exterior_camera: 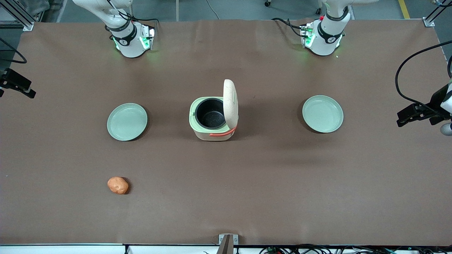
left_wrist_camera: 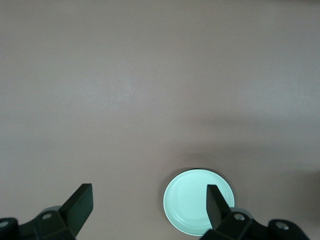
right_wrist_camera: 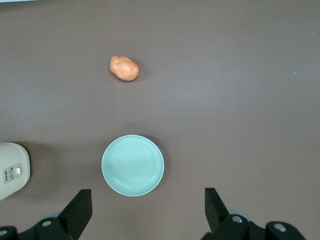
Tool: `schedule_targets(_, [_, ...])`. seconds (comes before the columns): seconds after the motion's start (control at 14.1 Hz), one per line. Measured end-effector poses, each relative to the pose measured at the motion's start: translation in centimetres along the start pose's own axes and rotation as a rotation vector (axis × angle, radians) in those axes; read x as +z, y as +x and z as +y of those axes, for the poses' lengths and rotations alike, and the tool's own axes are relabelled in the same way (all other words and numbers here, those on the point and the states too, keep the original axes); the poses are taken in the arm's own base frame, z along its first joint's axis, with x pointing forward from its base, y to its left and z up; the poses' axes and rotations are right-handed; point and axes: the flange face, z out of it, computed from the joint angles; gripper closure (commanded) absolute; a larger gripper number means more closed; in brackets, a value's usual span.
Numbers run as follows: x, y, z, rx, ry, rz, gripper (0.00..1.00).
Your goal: Press rice cooker button with right arm
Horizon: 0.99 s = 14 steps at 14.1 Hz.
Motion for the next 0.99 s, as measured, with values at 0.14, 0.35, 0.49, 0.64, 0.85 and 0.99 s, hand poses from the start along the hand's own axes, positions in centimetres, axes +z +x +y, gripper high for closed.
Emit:
schedule_targets(0.14, [0.05, -0.51, -0.1, -0.002, 0.001, -0.002, 0.0])
schedule_targets(0.35, [-0.02, -0.71, -0.45, -0.008, 0.002, -0.009, 0.0])
schedule_targets(0.49, [-0.17, -0.73, -0.68, -0.012, 0.001, -0.006, 0.0])
schedule_targets(0.64, [-0.21, -0.74, -0.74, -0.013, 0.001, -0.005, 0.0])
schedule_targets(0.85, [-0.22, -0.73, -0.76, -0.013, 0.001, -0.005, 0.0])
schedule_targets(0.99, [-0.21, -0.74, -0.81, -0.014, 0.001, -0.006, 0.0])
